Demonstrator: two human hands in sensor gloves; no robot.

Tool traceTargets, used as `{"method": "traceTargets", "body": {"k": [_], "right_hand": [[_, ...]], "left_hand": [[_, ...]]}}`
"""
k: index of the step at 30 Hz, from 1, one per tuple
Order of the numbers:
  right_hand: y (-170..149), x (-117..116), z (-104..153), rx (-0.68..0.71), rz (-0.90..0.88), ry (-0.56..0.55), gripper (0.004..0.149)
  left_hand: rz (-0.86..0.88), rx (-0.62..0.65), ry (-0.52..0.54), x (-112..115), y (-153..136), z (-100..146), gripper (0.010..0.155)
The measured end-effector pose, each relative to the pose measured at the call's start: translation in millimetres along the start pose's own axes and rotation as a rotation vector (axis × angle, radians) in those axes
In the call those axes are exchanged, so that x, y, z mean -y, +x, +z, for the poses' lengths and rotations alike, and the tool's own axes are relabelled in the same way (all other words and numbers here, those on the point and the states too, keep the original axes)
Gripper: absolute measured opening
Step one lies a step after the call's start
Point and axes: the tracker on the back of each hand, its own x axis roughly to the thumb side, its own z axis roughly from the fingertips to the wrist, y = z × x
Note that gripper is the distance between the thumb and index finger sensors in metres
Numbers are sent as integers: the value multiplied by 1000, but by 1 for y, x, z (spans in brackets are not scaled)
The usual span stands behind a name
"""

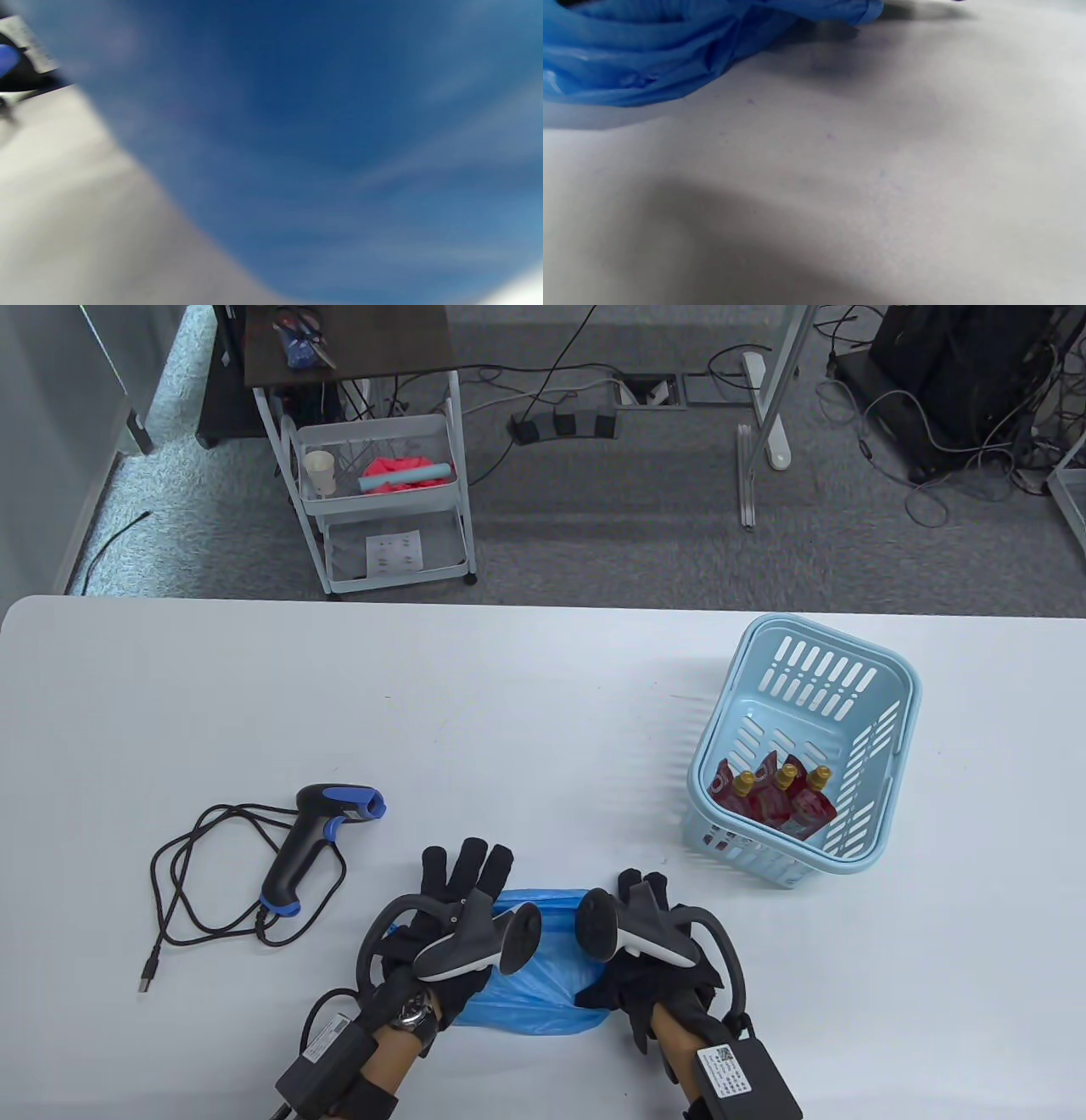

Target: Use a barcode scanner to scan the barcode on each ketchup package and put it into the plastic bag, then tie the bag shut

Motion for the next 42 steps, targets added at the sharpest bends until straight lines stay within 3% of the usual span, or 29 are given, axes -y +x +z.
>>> {"method": "traceTargets", "body": {"k": [3,6,13,18,21,23,29,42], "right_hand": [[-3,0,0,-4,1,11,108],[-12,1,-1,-30,10,42,109],[-16,6,-2,-23,-7,67,106],[-13,11,-2,-3,-115,-26,89],[-8,11,-3,-49,-98,-156,75],[-4,11,-4,-62,-42,-203,73],[-19,19,-9,-111,-10,-51,85],[-22,22,-10,-123,-32,-18,89]], "left_hand": [[2,-60,-62,8,-16,-7,71],[88,-82,-138,16,-41,-5,81],[144,-54,-126,23,-46,0,82],[178,-46,-79,26,-47,1,78],[152,-62,-36,26,-45,1,72],[140,-59,-15,26,-45,1,73],[214,-60,-78,30,-52,3,83],[264,-59,-66,35,-56,8,84]]}}
